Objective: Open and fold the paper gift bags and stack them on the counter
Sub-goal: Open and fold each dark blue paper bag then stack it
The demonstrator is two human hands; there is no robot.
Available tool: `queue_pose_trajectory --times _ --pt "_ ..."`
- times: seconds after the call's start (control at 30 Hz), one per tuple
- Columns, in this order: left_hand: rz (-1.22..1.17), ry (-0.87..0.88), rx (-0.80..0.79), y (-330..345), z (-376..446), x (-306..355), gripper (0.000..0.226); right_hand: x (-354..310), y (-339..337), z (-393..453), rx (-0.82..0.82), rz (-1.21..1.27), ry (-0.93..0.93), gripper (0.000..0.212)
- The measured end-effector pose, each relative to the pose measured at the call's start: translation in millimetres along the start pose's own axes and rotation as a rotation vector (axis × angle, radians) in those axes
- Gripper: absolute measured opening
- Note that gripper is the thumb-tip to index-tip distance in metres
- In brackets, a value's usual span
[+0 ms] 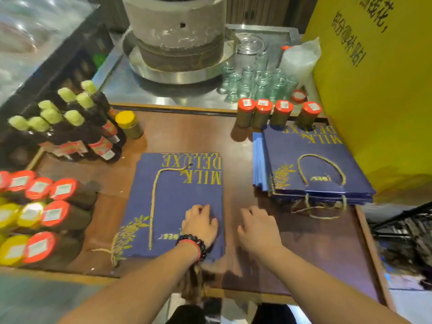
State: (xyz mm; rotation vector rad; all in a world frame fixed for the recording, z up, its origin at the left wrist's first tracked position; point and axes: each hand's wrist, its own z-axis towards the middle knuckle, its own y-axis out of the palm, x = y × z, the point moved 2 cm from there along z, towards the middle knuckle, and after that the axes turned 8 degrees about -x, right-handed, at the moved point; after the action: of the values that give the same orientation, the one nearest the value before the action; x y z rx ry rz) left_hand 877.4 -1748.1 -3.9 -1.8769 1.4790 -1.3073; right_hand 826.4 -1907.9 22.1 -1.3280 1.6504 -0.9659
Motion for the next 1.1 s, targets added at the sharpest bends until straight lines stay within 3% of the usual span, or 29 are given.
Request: queue_pose_trajectory --times 0.17,0.37,0.53,0.7,0.8,1.0,1.1 --pt "0.194 -0.046 0.030 -27.5 -21.1 -105.3 0.046 -75.5 36.4 1.6 -0.189 0.079 0.053 0.044" --pt "0.109 -0.234 0.019 -51.9 -39.2 -187.7 0.064 -106.5 54.4 5.5 -0.347 0.335 0.260 0.059" --pt "0.016 -0.192 -0.100 -55.4 -42.6 -200.0 0.079 -120.4 46.9 4.5 -0.268 0.455 0.367 0.046" --pt "0.133 -0.131 -0.140 -62.9 -52.6 -196.7 0.097 -120.6 28.9 3.4 -0.104 0.750 0.453 0.032" --pt "0.119 -0.054 -0.159 -74.5 -57.3 -199.6 0.094 -112.5 16.5 -1.1 -0.067 0.857 0.443 0.037" --pt "-0.165 0.067 -0.165 -104.0 -73.2 -185.5 0.084 -92.3 -0.9 -18.3 -0.021 0.983 0.405 0.043" --pt "-0.178 0.124 -0.136 -118.4 -85.5 -172.2 0.076 -80.7 -7.4 -28.0 -0.019 1.096 0.382 0.037"
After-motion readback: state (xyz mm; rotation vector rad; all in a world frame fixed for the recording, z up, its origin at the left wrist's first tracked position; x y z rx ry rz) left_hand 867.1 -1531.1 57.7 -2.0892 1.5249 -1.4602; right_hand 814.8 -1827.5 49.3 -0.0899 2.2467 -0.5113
